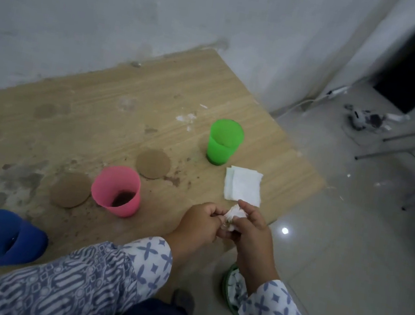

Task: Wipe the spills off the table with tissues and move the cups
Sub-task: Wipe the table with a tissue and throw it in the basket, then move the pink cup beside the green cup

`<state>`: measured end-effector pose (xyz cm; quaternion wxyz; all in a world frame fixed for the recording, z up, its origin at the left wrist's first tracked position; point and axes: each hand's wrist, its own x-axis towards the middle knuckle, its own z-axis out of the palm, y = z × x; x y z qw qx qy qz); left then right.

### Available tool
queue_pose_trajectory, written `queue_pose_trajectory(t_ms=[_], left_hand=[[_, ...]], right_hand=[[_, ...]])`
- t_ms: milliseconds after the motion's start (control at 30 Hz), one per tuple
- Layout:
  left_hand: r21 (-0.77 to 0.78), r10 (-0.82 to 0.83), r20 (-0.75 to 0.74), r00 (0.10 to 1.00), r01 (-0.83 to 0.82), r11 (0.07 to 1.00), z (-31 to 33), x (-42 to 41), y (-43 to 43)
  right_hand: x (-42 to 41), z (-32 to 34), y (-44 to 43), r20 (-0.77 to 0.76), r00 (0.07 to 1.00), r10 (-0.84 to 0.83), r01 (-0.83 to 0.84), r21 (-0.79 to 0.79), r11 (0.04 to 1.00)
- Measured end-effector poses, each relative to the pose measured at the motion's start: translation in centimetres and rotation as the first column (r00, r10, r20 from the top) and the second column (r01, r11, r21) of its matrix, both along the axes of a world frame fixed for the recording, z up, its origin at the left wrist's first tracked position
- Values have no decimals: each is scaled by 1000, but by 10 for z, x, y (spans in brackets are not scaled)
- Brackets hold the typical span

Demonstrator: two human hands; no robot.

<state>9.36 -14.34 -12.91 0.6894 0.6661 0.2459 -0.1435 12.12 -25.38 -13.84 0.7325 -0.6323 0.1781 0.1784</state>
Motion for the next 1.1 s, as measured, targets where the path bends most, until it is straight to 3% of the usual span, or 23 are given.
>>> queue_pose_trajectory(t_ms=[233, 400, 733, 833, 967, 1100], left_hand=[[36, -244, -22, 969, 245, 969, -18, -3, -68], [121, -383, -116, 916, 396, 910, -55, -13, -116], [59, -422, -362, 831, 472, 880, -147, -14, -169], [127, -454, -407, 793, 541, 831, -170, -14, -173], [205, -471, -418, 777, 586, 784, -189, -10, -173], [226, -478, -416, 773, 598, 769, -203, -5, -170]], right_hand=[[-36, -12, -66, -48, 975, -219, 219, -2, 976], [-57, -45, -106, -124, 931, -342, 343, -20, 939], [-69, -159, -143, -276, 762, -585, 568, -149, 810], [-70, -194, -153, -316, 714, -625, 573, -250, 780], [-71, -228, -162, -303, 750, -588, 445, -427, 787], [-64, -251, -174, -351, 770, -532, 352, -461, 815]])
